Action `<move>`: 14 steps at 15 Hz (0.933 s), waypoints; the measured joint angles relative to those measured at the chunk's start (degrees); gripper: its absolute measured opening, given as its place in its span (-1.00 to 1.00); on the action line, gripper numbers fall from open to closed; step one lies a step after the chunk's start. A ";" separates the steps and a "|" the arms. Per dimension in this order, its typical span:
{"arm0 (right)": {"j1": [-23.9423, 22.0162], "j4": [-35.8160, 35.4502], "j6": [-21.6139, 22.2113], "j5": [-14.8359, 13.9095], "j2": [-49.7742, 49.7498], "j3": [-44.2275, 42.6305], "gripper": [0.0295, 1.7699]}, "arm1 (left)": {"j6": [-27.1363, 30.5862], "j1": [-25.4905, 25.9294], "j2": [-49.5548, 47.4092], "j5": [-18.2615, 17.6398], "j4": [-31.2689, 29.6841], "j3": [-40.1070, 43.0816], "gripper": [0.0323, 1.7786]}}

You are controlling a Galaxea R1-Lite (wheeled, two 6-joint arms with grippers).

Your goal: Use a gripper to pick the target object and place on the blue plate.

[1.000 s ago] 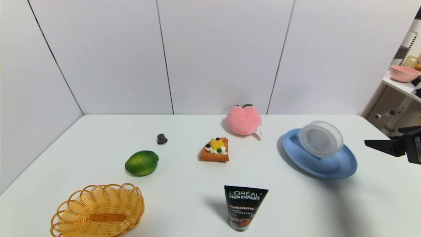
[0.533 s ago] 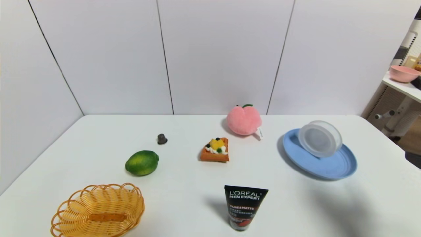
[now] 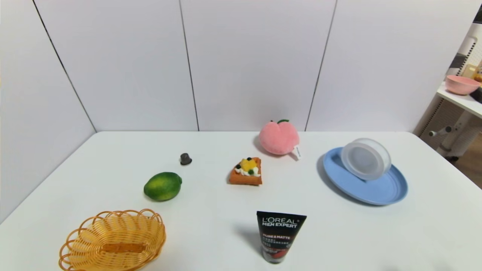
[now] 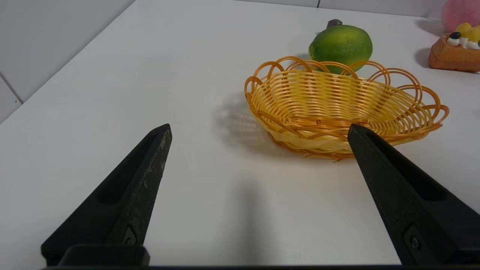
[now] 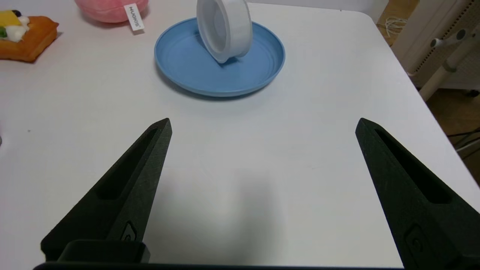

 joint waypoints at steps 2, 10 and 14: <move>0.78 -3.41 0.17 -0.63 -4.24 6.01 0.91 | 0.02 0.00 0.00 0.00 0.00 0.00 0.90; 2.95 0.63 4.28 -1.04 -18.90 12.13 0.91 | 0.02 0.00 0.00 0.02 -0.02 -0.02 0.90; 3.00 0.63 4.39 -1.11 -20.44 12.18 0.91 | -0.02 0.00 0.00 0.02 -0.02 -0.02 0.90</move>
